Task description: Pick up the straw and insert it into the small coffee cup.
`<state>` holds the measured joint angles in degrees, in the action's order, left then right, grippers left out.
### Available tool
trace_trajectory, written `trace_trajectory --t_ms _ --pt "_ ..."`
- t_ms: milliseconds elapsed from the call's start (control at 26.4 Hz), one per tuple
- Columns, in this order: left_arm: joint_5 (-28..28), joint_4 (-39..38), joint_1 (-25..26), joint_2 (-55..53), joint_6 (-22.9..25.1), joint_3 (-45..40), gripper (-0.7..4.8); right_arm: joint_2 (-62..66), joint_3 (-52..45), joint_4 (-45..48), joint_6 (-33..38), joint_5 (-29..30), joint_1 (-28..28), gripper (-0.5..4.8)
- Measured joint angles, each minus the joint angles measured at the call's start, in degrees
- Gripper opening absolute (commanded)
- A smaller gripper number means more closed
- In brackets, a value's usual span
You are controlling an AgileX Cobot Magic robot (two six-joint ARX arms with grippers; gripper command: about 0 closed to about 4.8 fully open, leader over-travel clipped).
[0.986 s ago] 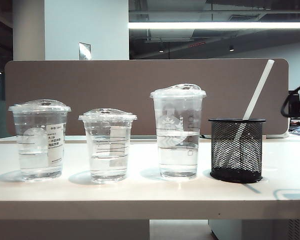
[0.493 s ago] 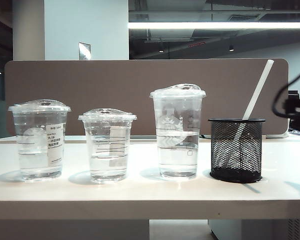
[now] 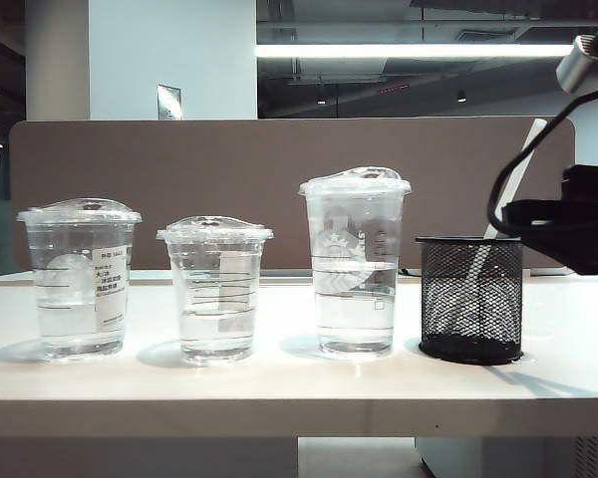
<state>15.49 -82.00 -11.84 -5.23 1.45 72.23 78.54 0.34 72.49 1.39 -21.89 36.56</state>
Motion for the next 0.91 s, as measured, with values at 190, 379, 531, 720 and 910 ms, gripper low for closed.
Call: trace_trajectory --t_ms 190,379,531,720,910 --pt "0.00 0.00 0.00 0.00 0.00 0.00 0.25 0.00 0.00 0.09 0.00 -0.17 1.95 1.19" --pt "0.00 0.00 0.00 0.00 0.00 0.00 0.25 0.00 0.11 1.33 -0.04 -0.20 1.66 1.78" --pt "0.00 0.00 0.00 0.02 0.00 0.00 0.25 0.04 2.67 1.42 -0.15 0.07 0.61 1.81" --pt "0.00 0.00 0.00 0.00 0.00 0.00 0.25 0.07 5.16 -1.18 -0.15 0.81 -0.57 1.80" --pt "0.00 0.00 0.00 0.00 0.00 0.00 0.25 0.07 5.40 -1.68 -0.13 0.94 -0.61 1.37"
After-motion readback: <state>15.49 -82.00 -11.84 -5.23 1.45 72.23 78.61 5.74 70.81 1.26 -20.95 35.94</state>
